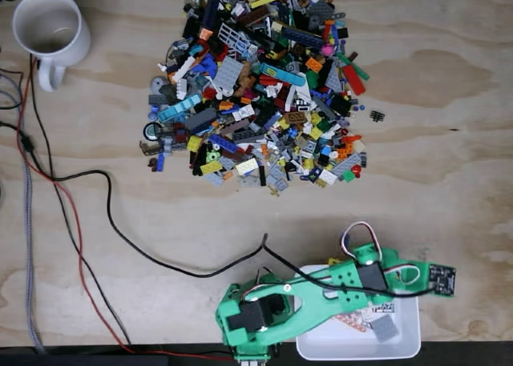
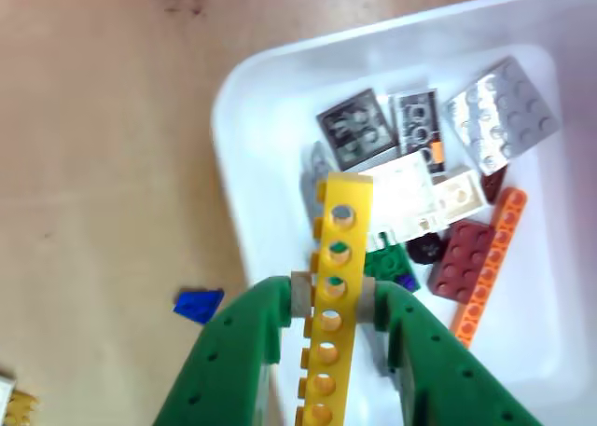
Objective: Find the closest Lego and put it in the bin.
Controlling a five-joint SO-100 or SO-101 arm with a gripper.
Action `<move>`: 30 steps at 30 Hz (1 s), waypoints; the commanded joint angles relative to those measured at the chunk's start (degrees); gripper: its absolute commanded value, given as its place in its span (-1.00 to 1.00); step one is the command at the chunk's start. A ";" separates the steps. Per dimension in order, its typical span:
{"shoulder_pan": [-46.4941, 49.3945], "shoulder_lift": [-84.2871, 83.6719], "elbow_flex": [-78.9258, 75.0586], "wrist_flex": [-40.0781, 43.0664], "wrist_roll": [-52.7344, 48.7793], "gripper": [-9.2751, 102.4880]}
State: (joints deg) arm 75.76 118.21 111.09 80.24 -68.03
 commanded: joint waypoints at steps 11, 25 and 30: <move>9.05 5.54 1.41 -2.02 -8.53 -0.39; -51.59 15.12 -5.19 2.55 -5.45 -0.83; -65.83 21.71 3.60 -3.08 -2.90 -0.83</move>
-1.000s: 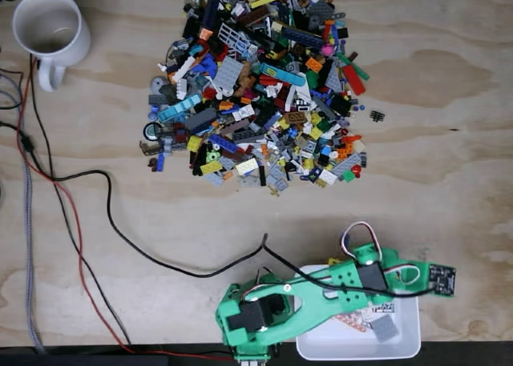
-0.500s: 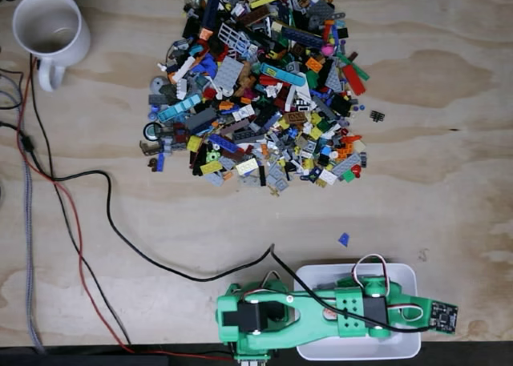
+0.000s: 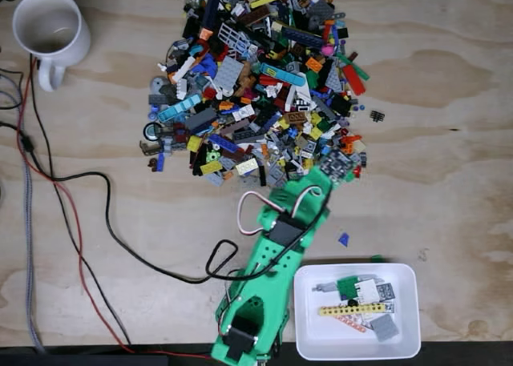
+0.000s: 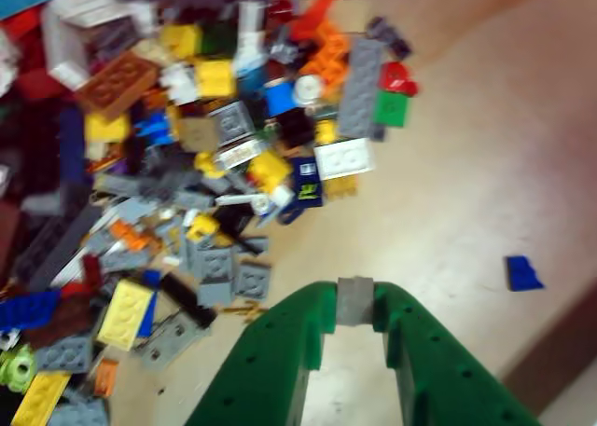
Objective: Find the closest Lego and put it in the bin.
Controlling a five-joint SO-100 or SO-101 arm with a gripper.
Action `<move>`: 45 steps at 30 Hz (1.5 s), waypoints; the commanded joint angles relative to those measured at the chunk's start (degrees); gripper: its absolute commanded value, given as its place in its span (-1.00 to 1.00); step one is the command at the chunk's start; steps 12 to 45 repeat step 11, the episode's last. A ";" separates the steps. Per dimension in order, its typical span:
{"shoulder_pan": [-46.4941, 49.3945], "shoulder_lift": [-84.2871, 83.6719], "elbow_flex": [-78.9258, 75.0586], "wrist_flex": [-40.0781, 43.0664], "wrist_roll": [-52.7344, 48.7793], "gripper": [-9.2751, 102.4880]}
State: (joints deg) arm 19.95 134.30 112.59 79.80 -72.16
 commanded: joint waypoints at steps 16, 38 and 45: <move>-19.51 8.26 9.76 -5.36 4.39 -0.84; -19.51 8.26 9.76 -5.36 4.39 -0.84; -19.51 8.26 9.76 -5.36 4.39 -0.84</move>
